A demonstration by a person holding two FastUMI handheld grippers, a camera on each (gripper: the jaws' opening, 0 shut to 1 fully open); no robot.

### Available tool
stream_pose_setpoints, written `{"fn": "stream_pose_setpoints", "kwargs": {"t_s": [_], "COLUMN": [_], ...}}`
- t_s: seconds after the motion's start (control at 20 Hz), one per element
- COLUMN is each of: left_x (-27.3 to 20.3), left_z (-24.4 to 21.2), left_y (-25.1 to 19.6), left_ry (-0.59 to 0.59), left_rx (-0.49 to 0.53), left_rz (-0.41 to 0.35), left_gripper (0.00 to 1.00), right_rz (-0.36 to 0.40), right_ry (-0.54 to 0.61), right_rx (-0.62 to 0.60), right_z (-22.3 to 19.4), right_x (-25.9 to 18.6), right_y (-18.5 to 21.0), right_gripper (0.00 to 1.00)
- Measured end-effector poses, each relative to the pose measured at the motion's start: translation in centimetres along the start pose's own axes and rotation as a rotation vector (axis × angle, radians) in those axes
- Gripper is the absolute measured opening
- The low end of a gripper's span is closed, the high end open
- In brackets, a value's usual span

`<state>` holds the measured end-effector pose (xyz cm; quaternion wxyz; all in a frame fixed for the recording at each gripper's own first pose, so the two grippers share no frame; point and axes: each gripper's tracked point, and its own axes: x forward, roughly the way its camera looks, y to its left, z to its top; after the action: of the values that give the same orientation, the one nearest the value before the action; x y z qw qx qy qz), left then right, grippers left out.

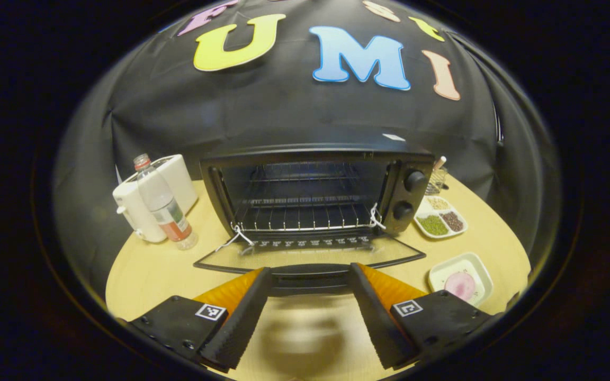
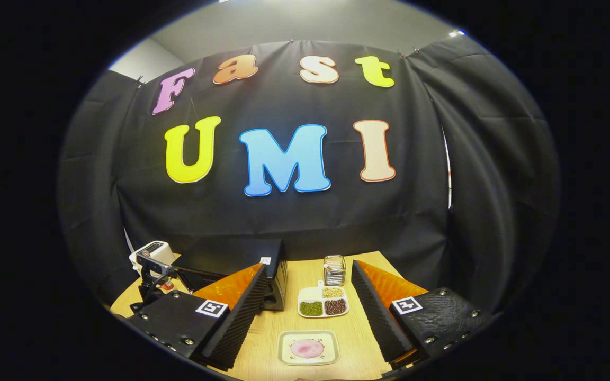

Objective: Open the electric oven with the left hand, put the food in, and close the electric oven.

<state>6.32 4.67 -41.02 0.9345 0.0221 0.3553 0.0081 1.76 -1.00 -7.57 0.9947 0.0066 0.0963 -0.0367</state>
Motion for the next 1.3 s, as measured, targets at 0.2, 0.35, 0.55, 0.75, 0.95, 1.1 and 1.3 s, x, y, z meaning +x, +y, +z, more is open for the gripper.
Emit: {"fn": "stream_pose_setpoints", "kwargs": {"t_s": [0.2,0.35,0.55,0.75,0.95,1.1,1.3], "left_x": [0.3,1.0,0.6,-3.0,-9.5,-15.5,-23.0], "left_z": [-1.9,-3.5,-1.8,5.3,14.2,20.4,25.8], "left_y": [-0.1,-0.3,0.3,1.3,1.7,2.3,3.8], "left_ry": [0.017,0.066,0.019,-0.149,-0.357,-0.515,-0.666], "left_rx": [0.06,0.044,0.022,-0.027,-0.063,-0.091,-0.136], "left_rz": [-0.005,-0.017,0.005,0.008,0.008,0.011,0.038], "left_gripper": [0.98,0.99,0.98,0.99,0.96,1.0,1.0], "right_rz": [-0.005,-0.013,-0.014,0.034,0.136,0.186,0.176], "right_ry": [0.022,0.058,0.072,0.207,0.46,0.648,0.848], "right_rx": [-0.01,0.005,-0.003,0.014,0.081,0.163,0.26], "right_z": [-0.8,-1.9,-2.4,-5.9,-11.5,-15.9,-21.6], "right_x": [0.0,0.0,0.1,1.6,3.8,4.5,5.5], "right_y": [-0.4,-0.9,-1.5,-2.2,-2.9,-3.5,-5.1], "right_gripper": [0.97,0.97,0.97,0.97,0.97,0.98,0.98]}}
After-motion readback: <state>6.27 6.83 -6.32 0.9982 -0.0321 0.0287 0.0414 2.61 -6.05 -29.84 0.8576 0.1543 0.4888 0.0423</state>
